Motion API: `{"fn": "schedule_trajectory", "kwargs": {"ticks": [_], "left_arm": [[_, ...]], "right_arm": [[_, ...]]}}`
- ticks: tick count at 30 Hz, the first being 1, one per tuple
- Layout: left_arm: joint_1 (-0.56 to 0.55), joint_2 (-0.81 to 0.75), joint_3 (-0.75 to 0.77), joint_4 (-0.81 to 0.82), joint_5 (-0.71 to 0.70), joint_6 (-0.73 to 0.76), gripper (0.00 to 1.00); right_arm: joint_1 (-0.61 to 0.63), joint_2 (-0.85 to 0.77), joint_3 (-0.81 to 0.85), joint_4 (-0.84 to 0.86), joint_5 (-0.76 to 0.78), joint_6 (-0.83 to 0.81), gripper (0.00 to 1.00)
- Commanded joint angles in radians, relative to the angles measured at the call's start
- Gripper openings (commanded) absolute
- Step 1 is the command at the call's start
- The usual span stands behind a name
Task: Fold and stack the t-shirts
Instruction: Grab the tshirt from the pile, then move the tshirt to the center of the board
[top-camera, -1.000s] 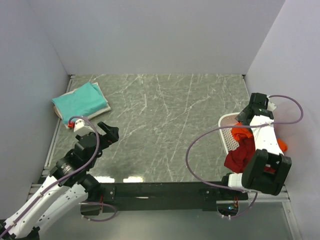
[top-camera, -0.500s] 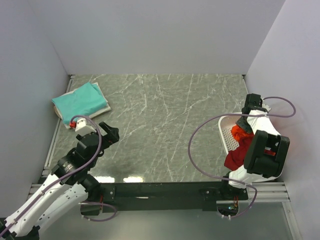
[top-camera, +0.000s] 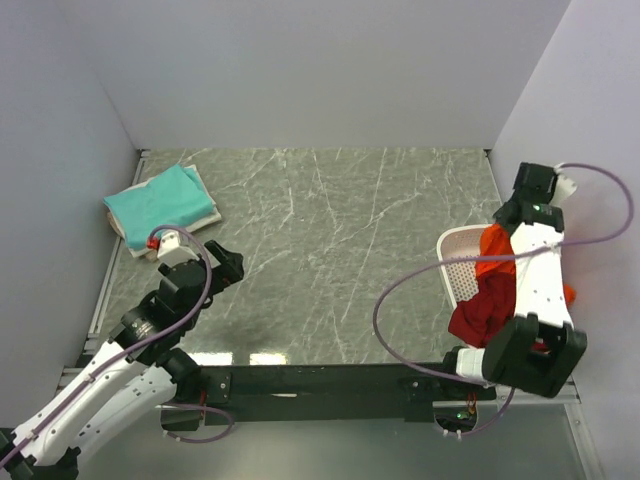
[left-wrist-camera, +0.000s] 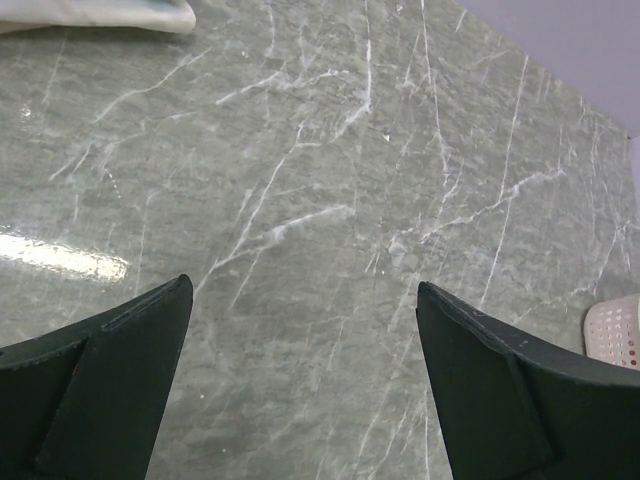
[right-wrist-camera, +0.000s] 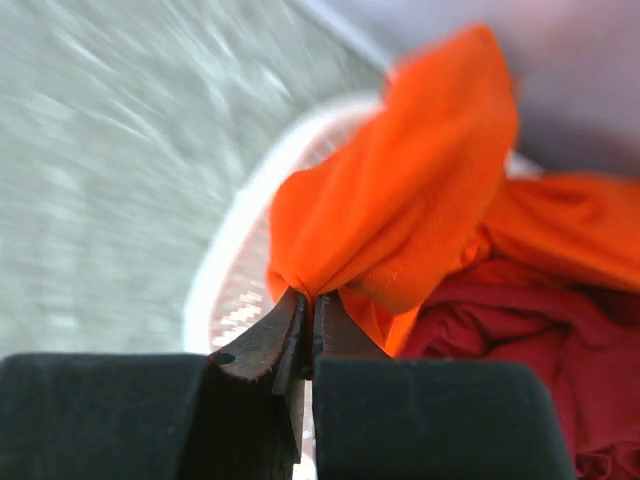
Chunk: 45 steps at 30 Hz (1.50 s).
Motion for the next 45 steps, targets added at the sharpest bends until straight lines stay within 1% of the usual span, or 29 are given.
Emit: {"fn": "schedule_trajectory", "kwargs": {"ticks": [1,4,8,11,12,14,15,16,18,19,21,22,24,25,26,28,29,31,32,35,36,40,43,45], "left_arm": [[-0.001,0.026,-0.004,0.067,0.026,0.023,0.99],[-0.001,0.043,-0.005,0.076,0.037,0.018,0.99],[-0.001,0.043,-0.011,0.076,0.047,0.018,0.99],[-0.001,0.034,-0.016,0.071,0.047,0.026,1.0],[-0.001,0.031,-0.016,0.065,0.043,0.023,0.99],[-0.001,0.026,-0.016,0.053,0.035,0.018,0.99],[-0.001,0.025,-0.016,0.051,0.034,0.018,0.99],[-0.001,0.025,-0.016,0.051,0.034,0.018,0.99],[-0.001,0.02,-0.017,0.051,0.035,0.014,0.99],[-0.001,0.02,-0.017,0.051,0.04,0.008,0.99],[-0.001,0.02,-0.02,0.051,0.043,-0.003,0.99],[-0.001,0.019,-0.022,0.051,0.049,-0.003,0.99],[-0.001,0.017,-0.022,0.048,0.051,-0.009,0.99],[-0.001,0.019,-0.022,0.045,0.054,-0.011,0.99],[-0.001,0.017,-0.02,0.042,0.054,-0.011,0.99],[-0.001,0.014,-0.017,0.03,0.052,-0.009,0.99],[-0.001,0.013,-0.014,0.027,0.051,-0.011,0.99],[-0.001,0.009,-0.011,0.007,0.044,-0.012,1.0],[-0.001,0.006,-0.007,-0.001,0.035,-0.015,0.99],[0.0,-0.006,-0.002,-0.022,0.028,-0.035,0.99],[-0.001,-0.009,0.0,-0.025,0.028,-0.041,1.0],[-0.001,-0.026,0.001,-0.045,0.02,-0.058,0.99],[-0.001,-0.035,0.001,-0.07,0.0,-0.071,1.0],[-0.001,-0.04,0.001,-0.09,-0.011,-0.084,0.99]], "right_arm": [[-0.006,-0.126,0.125,-0.044,0.034,-0.018,0.0],[-0.006,-0.201,0.2,-0.064,0.04,-0.027,0.0],[-0.006,-0.301,0.275,-0.024,0.019,-0.027,0.0],[-0.001,-0.372,0.344,0.051,-0.053,-0.042,0.0],[0.002,-0.39,0.361,0.067,-0.101,-0.048,0.0],[0.008,-0.396,0.398,0.109,-0.159,-0.07,0.0],[0.015,-0.39,0.445,0.117,-0.19,-0.073,0.0],[0.015,-0.386,0.467,0.125,-0.261,-0.074,0.0],[0.029,-0.36,0.528,0.149,-0.326,-0.062,0.0],[0.035,-0.347,0.547,0.157,-0.401,-0.05,0.0],[0.064,-0.309,0.606,0.173,-0.44,-0.024,0.0],[0.142,-0.295,0.625,0.177,-0.44,-0.025,0.0],[0.272,-0.246,0.704,0.162,-0.333,-0.085,0.0],[0.39,-0.228,0.732,0.157,-0.299,-0.111,0.0],[0.441,-0.208,0.763,0.144,-0.259,-0.135,0.0],[0.5,-0.134,0.879,0.122,-0.267,-0.133,0.0],[0.561,-0.11,0.956,0.108,-0.274,-0.131,0.0],[0.639,-0.045,1.024,0.107,-0.259,-0.137,0.0],[0.713,-0.028,1.05,0.119,-0.253,-0.146,0.0],[0.813,0.032,1.148,0.16,-0.247,-0.146,0.0],[0.88,0.055,1.16,0.172,-0.247,-0.148,0.0],[0.999,0.099,1.189,0.235,-0.268,-0.128,0.0],[1.019,0.101,1.122,0.252,-0.256,-0.084,0.0],[1.019,0.066,0.988,0.249,-0.187,-0.068,0.0]]}}
